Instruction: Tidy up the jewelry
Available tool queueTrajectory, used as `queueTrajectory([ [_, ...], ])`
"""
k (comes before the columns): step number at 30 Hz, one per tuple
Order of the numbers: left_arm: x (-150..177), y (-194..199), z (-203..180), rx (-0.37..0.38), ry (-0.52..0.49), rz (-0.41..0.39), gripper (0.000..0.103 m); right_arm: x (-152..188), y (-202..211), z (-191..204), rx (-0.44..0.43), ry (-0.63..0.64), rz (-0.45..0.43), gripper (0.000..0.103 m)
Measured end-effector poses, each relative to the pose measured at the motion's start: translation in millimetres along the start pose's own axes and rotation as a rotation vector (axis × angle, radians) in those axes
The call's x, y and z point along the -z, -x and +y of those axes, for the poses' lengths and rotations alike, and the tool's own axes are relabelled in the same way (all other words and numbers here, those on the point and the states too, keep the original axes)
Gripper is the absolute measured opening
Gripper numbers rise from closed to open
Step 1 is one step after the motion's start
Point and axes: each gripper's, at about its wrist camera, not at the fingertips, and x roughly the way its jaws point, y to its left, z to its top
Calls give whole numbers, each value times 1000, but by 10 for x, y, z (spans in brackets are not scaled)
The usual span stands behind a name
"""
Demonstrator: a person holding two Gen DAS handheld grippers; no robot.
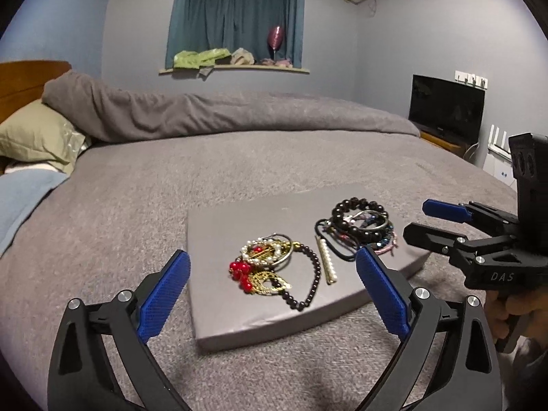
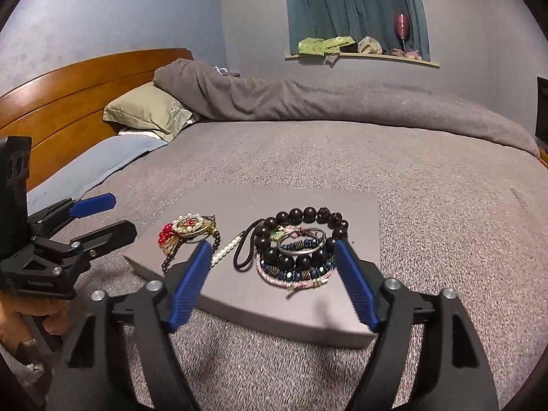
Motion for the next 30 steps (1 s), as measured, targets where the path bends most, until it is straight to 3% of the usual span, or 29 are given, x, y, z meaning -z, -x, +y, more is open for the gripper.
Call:
queueTrajectory([
  [2,34,55,-42,-12,-2,-16,97,28,46,4,-15,-15,-15,90],
  [7,153,155,-93,-28,11,-41,98,149,145,31,-14,-13,-37,96],
  [20,555,251,-145,-45,36,-64,98,509,456,85,14,-7,-71,97],
  [30,624,343,-149,-57,37,-115,98,708,585,121,37,22,-129,97],
])
